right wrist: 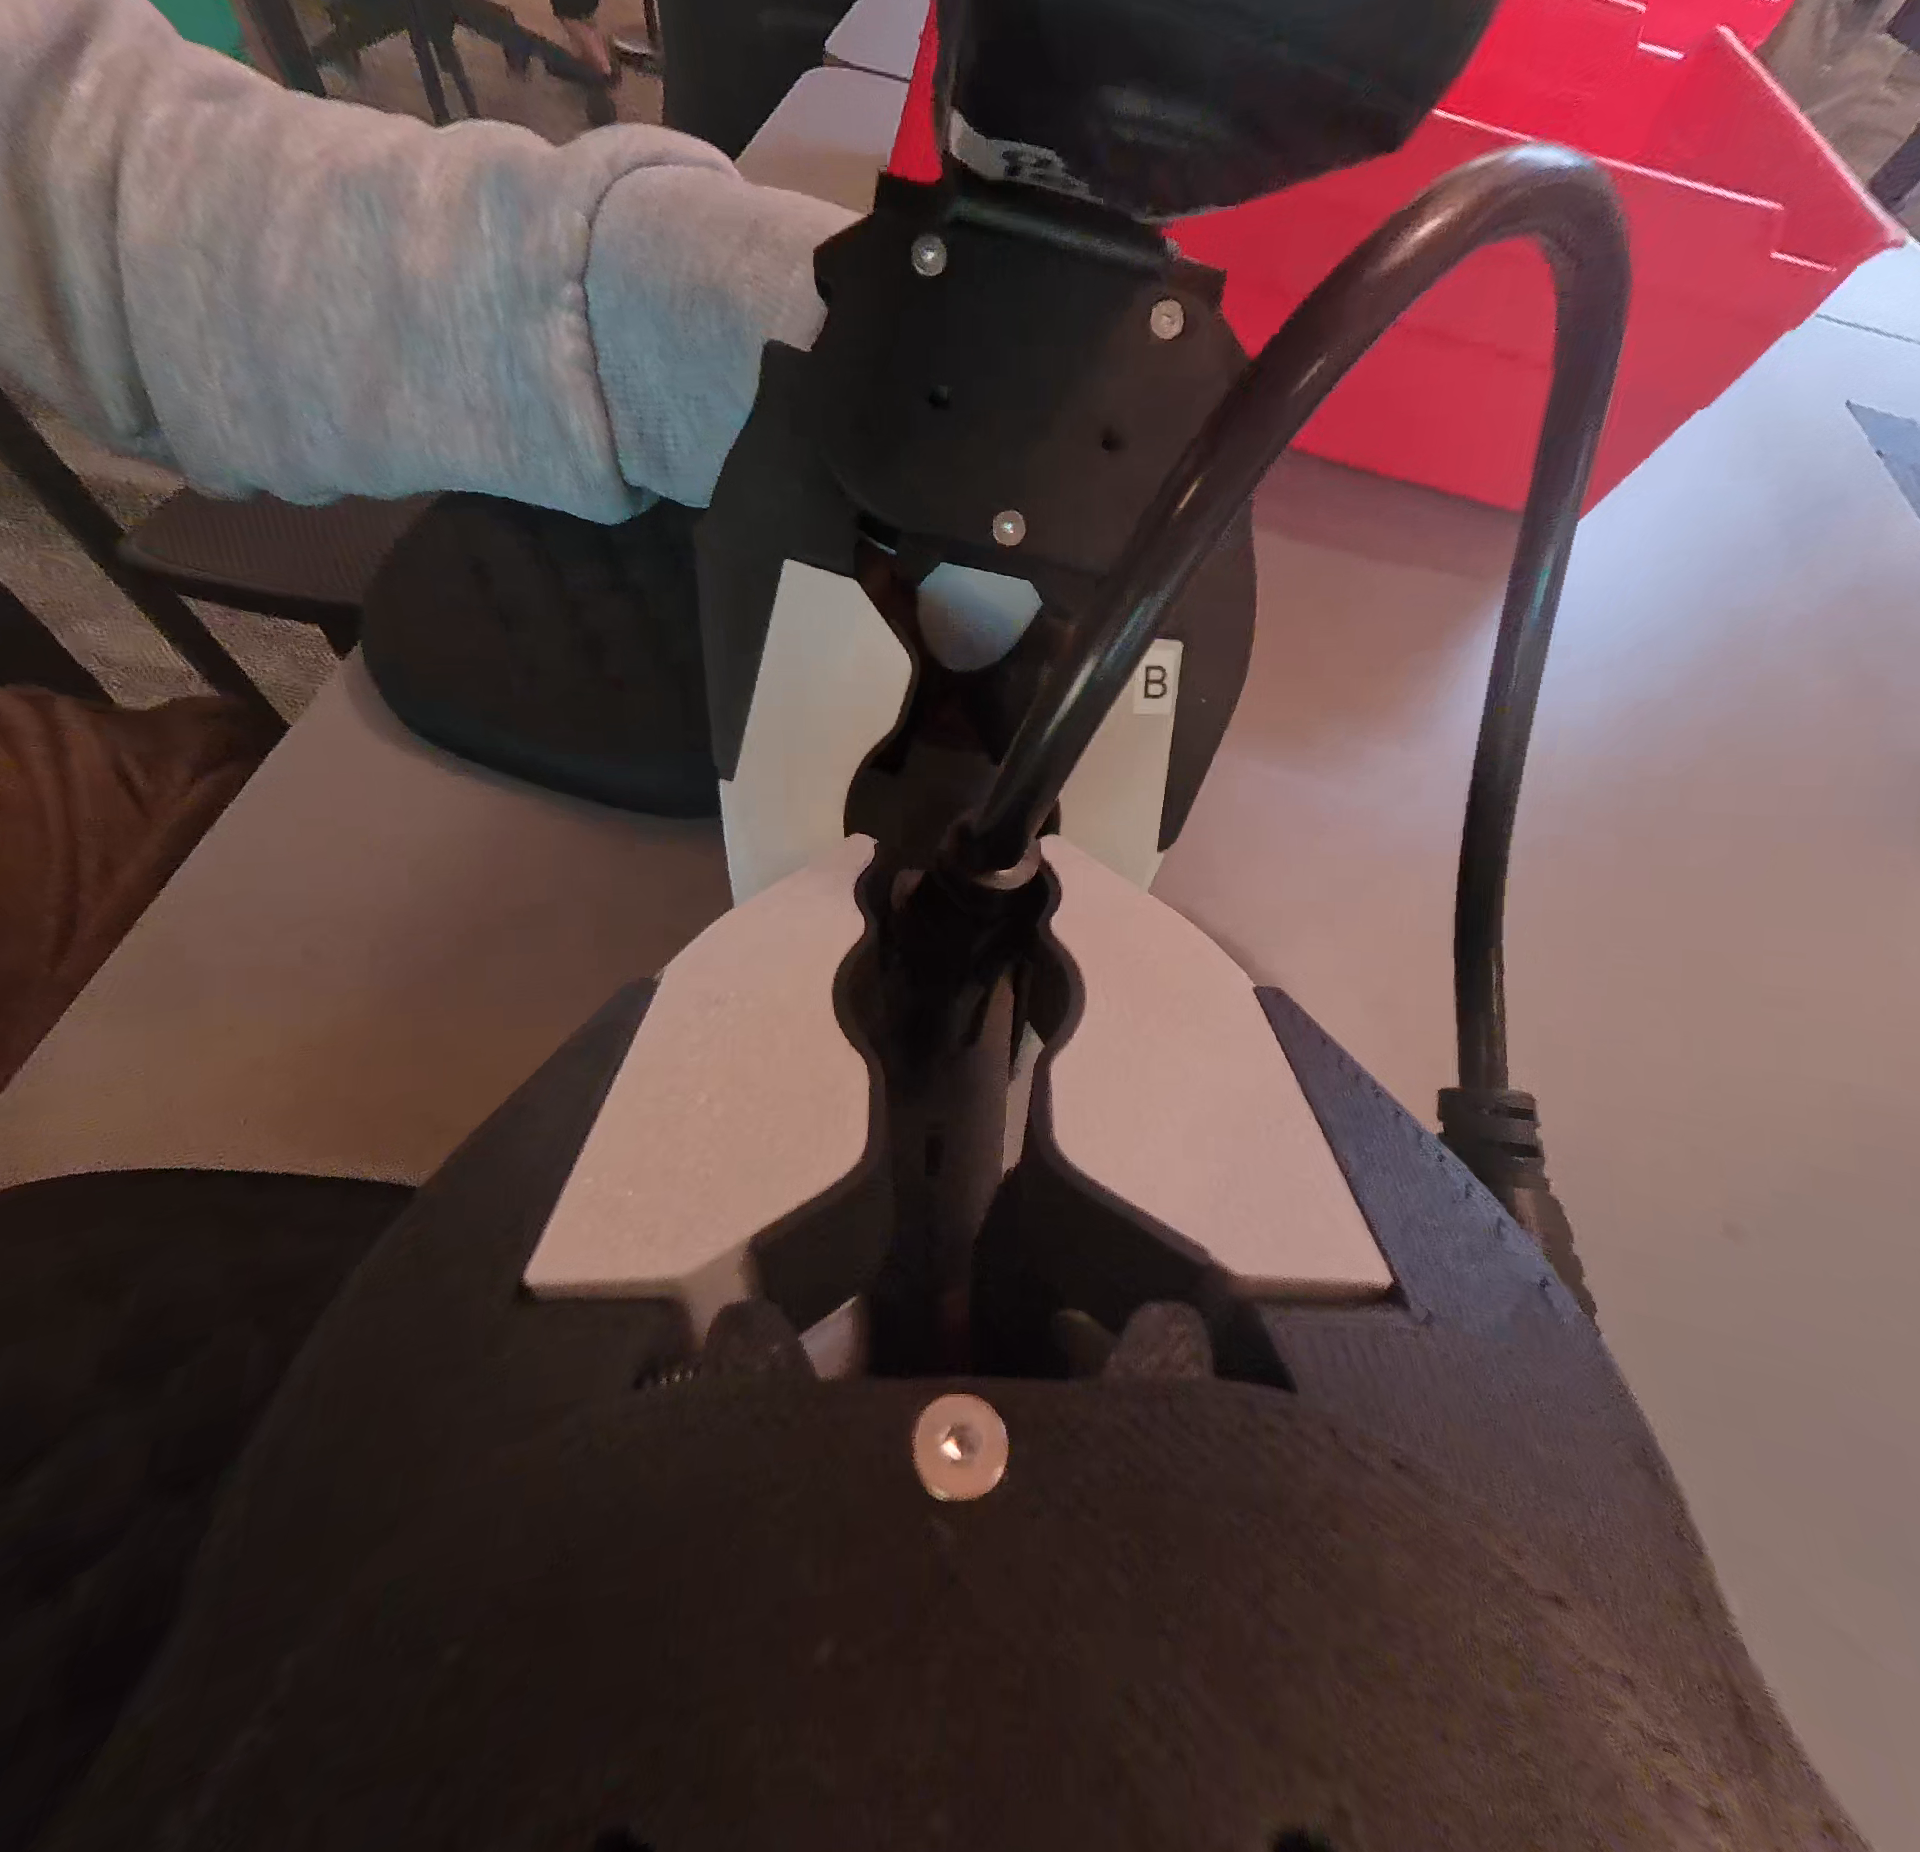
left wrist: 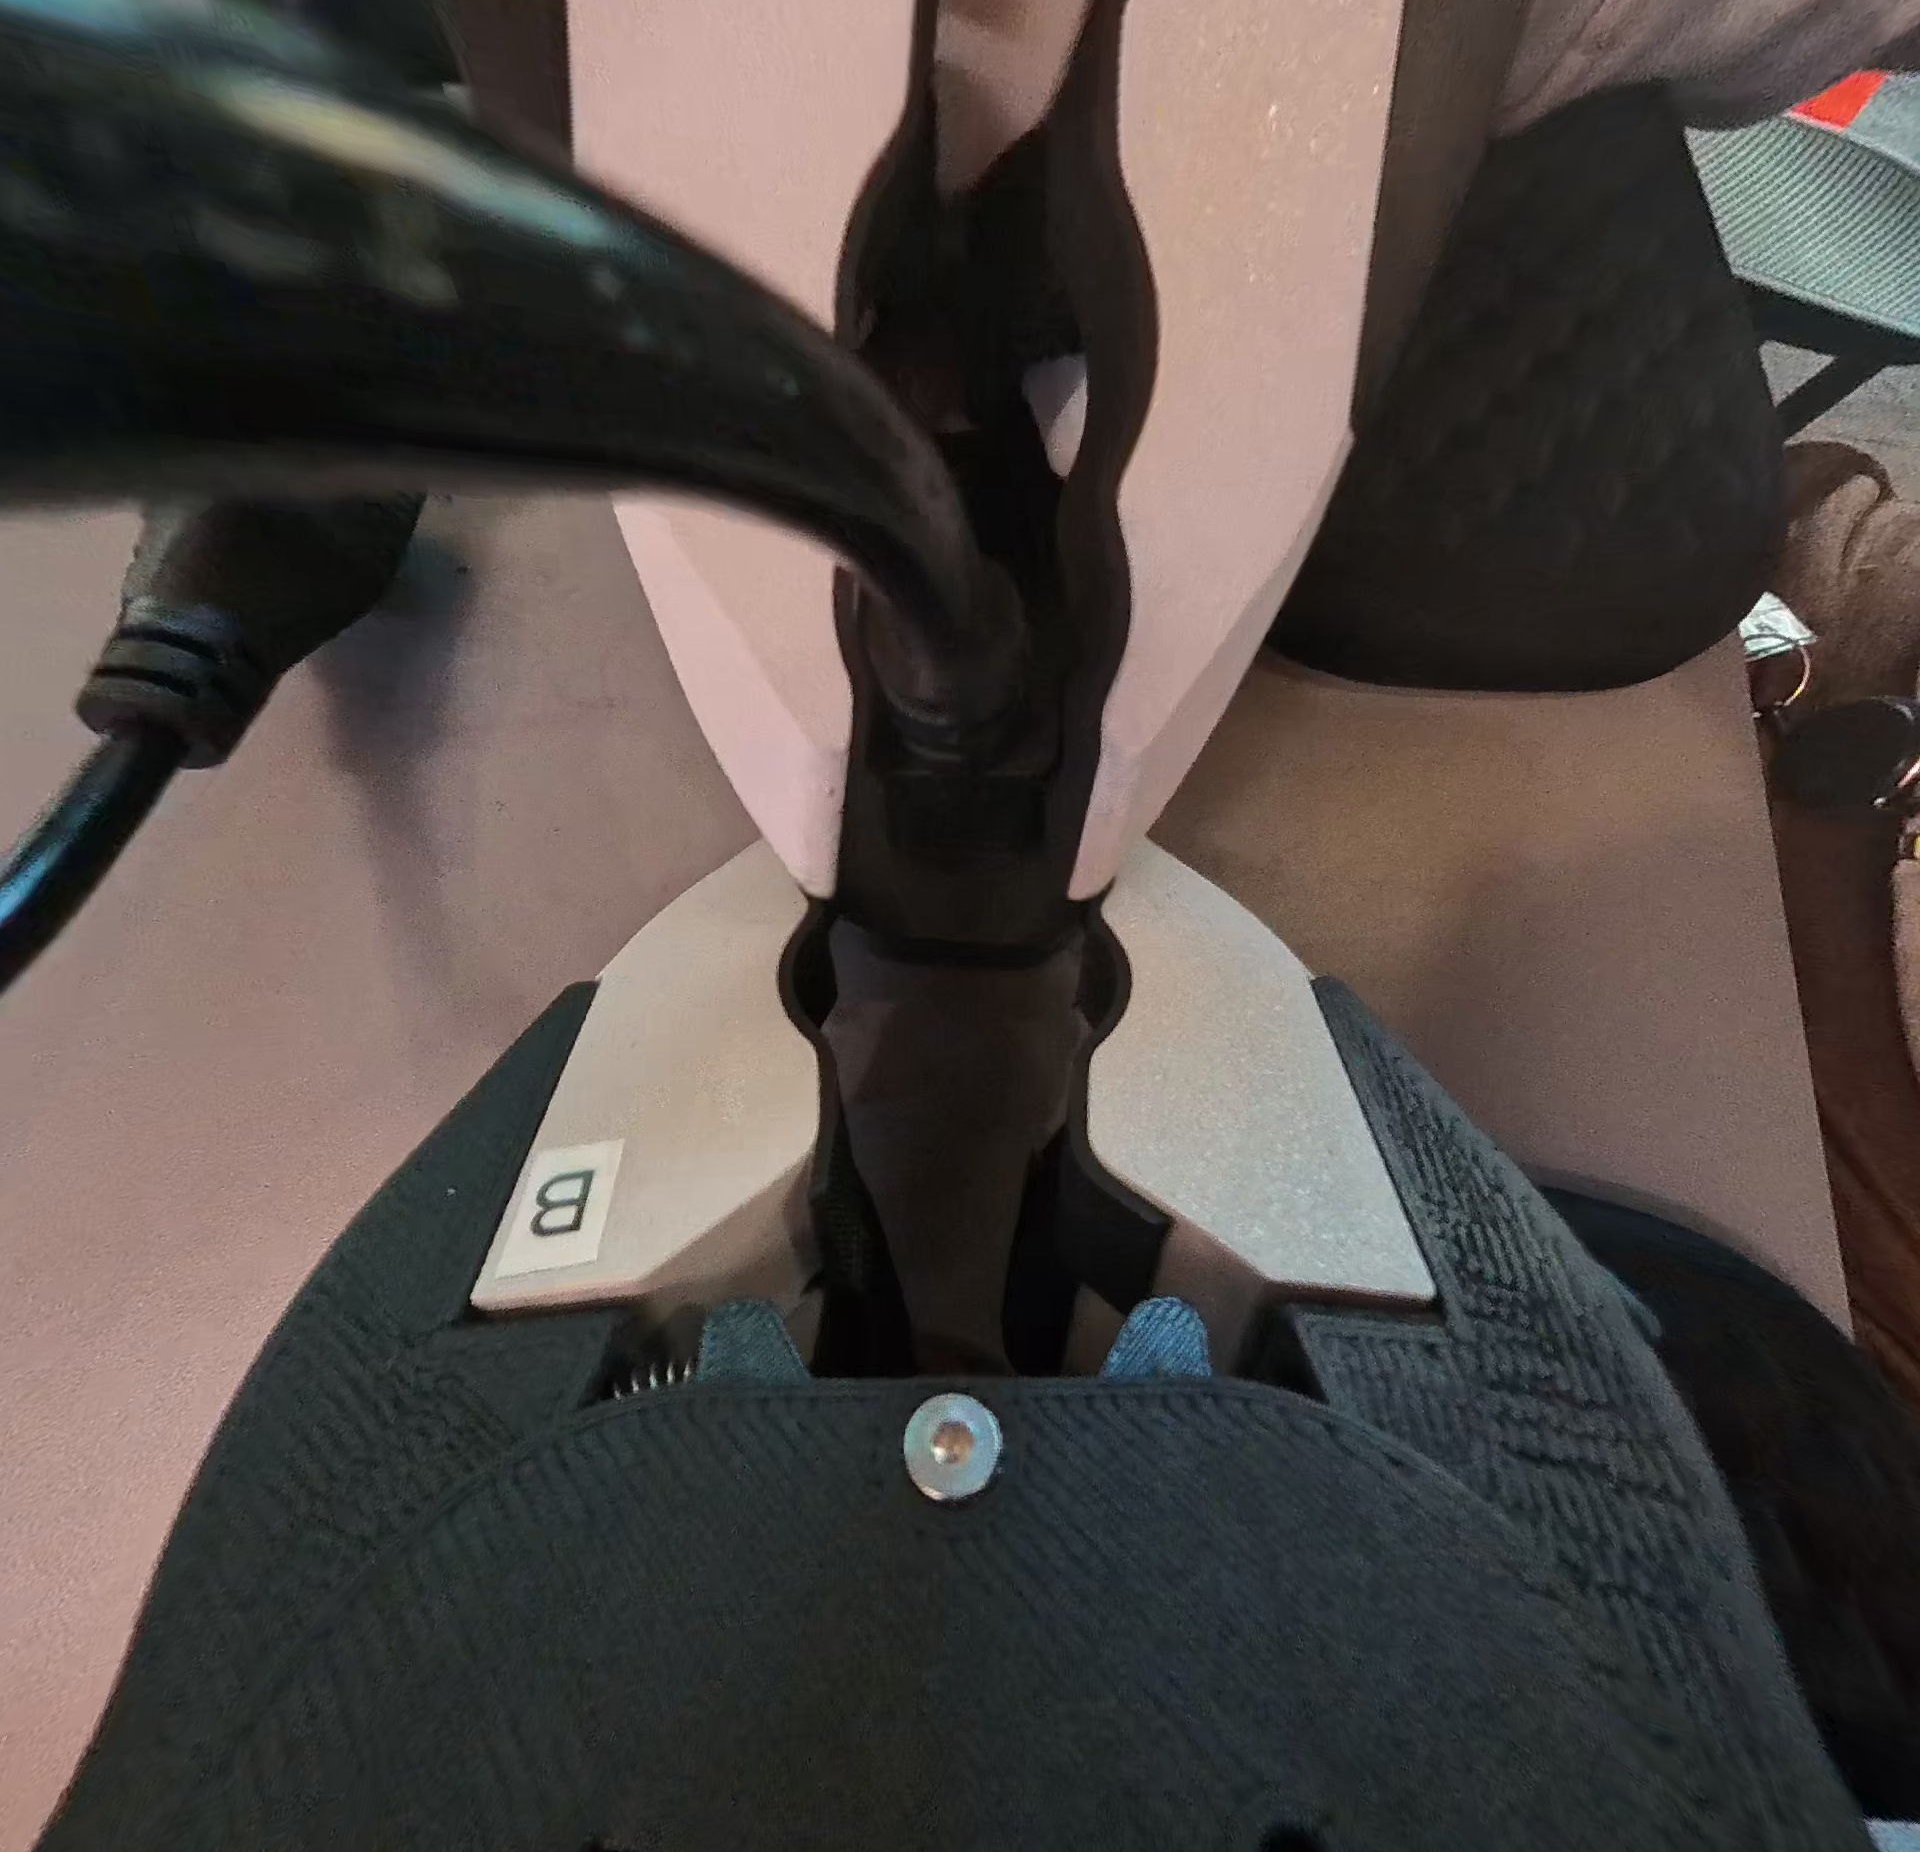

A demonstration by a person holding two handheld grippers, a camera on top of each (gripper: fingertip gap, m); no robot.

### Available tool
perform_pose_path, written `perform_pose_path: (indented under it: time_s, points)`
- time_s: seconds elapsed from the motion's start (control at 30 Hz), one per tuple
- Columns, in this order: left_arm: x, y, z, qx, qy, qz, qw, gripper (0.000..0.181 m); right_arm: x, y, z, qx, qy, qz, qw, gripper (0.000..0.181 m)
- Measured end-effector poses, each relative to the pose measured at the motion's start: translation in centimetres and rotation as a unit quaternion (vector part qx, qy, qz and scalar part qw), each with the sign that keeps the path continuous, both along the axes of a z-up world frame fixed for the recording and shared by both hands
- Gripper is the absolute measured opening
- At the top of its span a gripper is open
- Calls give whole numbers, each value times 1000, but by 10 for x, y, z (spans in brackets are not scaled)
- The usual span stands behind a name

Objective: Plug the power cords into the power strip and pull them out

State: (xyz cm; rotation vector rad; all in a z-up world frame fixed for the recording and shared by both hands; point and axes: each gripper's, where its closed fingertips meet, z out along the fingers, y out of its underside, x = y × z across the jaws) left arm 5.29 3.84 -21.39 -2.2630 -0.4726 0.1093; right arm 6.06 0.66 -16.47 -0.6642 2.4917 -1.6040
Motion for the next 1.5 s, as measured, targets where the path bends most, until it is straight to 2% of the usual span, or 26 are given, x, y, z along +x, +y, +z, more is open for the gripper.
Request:
perform_pose_path:
  time_s: [0.3,0.33,0.4,0.43,0.5,0.6,0.73,0.8,0.87,0.93,0.97,1.0,1.13,1.23,1.33,1.37,1.5]
  points:
    - [2,3,1,8,-3,-13,1000,45,3,3,0,-3,-5,13,1000,25]
    - [2,3,1,7,-4,-13,1000,46,5,4,4,-18,-9,19,1000,32]
    - [0,2,2,8,6,-6,1000,67,-1,7,17,-60,-22,3,998,57]
    - [-1,1,4,12,18,1,1000,76,-6,10,23,-80,-31,-8,996,64]
    - [-5,-4,14,32,55,22,998,91,-22,15,38,-124,-54,-40,990,77]
    - [-14,-15,43,94,154,70,981,99,-39,22,55,-171,-101,-77,977,87]
    - [-7,-29,90,187,297,105,930,99,-60,23,64,-213,-80,-136,964,101]
    - [1,-39,112,206,371,133,896,99,-79,24,58,-202,-39,-198,958,105]
    - [5,-58,133,185,448,213,848,99,-100,29,48,-168,12,-273,947,115]
    - [13,-83,146,125,532,311,777,99,-116,35,41,-145,50,-330,931,126]
    - [19,-96,146,86,557,357,745,99,-119,37,39,-138,58,-347,926,131]
    - [23,-105,140,52,558,394,728,100,-121,37,38,-134,68,-357,922,137]
    - [37,-96,127,0,555,405,727,99,-122,40,36,-130,118,-373,911,145]
    - [36,-73,106,-54,555,330,762,90,-121,42,39,-141,132,-374,907,144]
    - [25,-58,72,-164,524,260,795,82,-122,43,40,-146,126,-375,907,143]
    - [23,-56,65,-185,511,250,802,65,-122,43,41,-148,127,-375,906,143]
    - [25,-55,64,-170,507,247,808,60,-119,42,45,-154,147,-368,905,142]
